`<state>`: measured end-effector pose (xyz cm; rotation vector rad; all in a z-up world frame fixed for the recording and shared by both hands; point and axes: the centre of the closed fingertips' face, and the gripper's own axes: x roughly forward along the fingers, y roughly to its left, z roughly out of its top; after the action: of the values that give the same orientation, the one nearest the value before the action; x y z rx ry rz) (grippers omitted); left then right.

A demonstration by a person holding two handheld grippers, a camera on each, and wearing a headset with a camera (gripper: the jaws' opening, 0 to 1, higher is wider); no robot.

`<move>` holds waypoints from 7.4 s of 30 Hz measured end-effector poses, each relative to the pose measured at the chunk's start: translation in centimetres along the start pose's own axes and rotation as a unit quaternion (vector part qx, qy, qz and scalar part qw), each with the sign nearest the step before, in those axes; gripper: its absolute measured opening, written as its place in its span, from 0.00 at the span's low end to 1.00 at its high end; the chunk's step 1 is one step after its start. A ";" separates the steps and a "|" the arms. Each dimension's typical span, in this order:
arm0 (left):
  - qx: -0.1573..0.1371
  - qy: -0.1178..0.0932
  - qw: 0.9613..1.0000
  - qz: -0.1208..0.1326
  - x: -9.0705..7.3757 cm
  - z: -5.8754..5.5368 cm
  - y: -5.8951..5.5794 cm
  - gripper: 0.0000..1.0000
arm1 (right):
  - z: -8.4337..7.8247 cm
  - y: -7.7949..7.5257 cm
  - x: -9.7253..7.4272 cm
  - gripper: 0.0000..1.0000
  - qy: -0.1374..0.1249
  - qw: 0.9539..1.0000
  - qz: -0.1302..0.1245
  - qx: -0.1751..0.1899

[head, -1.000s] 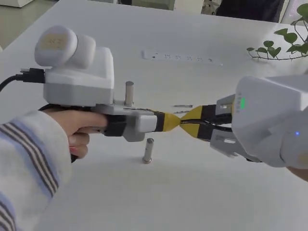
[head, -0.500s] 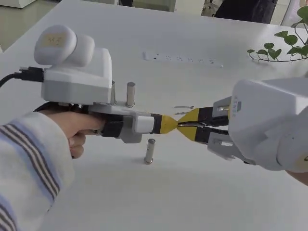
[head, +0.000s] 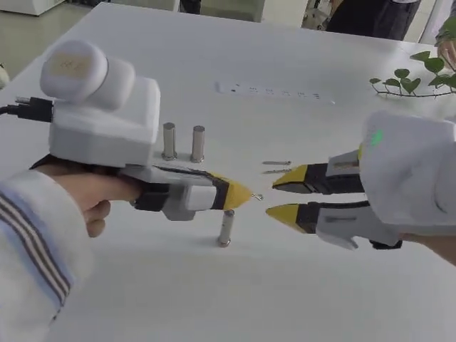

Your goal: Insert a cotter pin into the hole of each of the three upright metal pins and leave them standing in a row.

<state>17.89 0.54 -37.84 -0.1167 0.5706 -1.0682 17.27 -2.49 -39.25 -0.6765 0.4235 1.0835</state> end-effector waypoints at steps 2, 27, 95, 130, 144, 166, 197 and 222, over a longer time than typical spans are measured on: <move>0.029 0.018 0.999 0.006 -0.3 -0.5 0.0 0.00 | -0.1 0.4 0.0 0.09 -0.005 0.999 0.020 0.030; 0.258 -0.013 0.963 -0.075 -1.6 0.8 -4.0 0.00 | 2.5 3.3 -0.2 0.14 -0.093 0.973 0.134 0.165; 0.240 0.072 0.968 -0.026 1.5 -3.3 2.5 0.18 | -3.6 1.1 3.5 0.00 0.061 0.989 0.092 0.098; 0.235 0.108 0.966 -0.021 2.6 -4.9 3.5 0.05 | -3.4 1.3 5.4 0.00 0.073 0.990 0.103 0.063; 0.237 0.110 0.965 -0.022 2.7 -4.9 3.4 0.05 | -2.9 1.5 6.9 0.00 0.070 0.991 0.109 0.030; 0.231 0.113 0.966 -0.015 2.7 -4.9 3.3 0.05 | -2.7 1.0 5.8 0.01 0.064 0.992 0.104 0.032; 0.230 0.086 0.969 -0.002 1.2 -4.5 3.1 0.29 | -1.9 1.4 6.2 0.08 0.054 0.992 0.109 0.042; 0.166 0.045 0.985 0.023 -3.4 -6.7 4.7 0.99 | -2.3 2.6 8.2 0.15 0.037 0.988 0.124 0.087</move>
<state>17.09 6.92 -43.96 0.2359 0.4668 -1.1133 18.40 2.12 -46.79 -0.5191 0.6712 1.2422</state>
